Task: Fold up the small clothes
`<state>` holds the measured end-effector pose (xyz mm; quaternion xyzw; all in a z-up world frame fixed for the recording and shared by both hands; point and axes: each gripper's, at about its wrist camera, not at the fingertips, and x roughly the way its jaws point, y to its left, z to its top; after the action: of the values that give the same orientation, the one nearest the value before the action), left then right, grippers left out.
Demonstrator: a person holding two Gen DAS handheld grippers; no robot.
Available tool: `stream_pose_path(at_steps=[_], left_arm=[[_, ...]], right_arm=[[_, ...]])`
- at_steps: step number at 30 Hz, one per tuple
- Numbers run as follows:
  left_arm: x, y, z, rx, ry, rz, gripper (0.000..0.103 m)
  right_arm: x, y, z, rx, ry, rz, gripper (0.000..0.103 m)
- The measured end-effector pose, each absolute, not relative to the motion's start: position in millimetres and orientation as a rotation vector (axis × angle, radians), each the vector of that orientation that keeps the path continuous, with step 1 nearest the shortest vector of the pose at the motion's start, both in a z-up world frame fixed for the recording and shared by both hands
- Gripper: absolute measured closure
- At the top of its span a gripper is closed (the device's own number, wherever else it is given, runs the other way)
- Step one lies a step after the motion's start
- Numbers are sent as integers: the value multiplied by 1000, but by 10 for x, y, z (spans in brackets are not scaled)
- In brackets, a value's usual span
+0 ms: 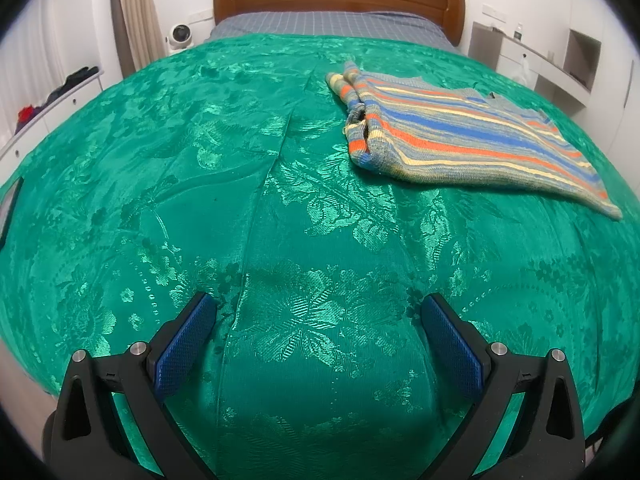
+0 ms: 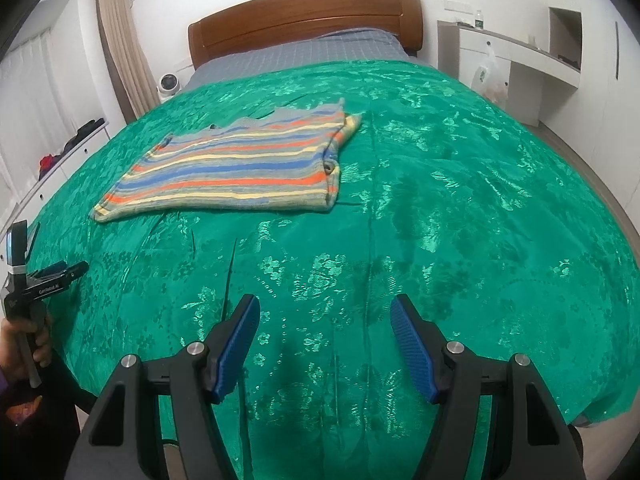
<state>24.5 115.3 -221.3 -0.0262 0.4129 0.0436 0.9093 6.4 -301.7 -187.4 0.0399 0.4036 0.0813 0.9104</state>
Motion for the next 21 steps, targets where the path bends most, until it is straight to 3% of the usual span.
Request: stream_pose_path(at_steps=[9,18,21], left_arm=[[168,862,-1876,-31,846,38,2],[744,-856,-1429,202,767,-417,3],[924,-1481,-1592,300,795,-538,16]], right_arm=[[94,-3120,-1814,90,814,156,36],[579,-3534,-1685,194,809,221,35],[829,-3708,-1616,255,825,276,35]])
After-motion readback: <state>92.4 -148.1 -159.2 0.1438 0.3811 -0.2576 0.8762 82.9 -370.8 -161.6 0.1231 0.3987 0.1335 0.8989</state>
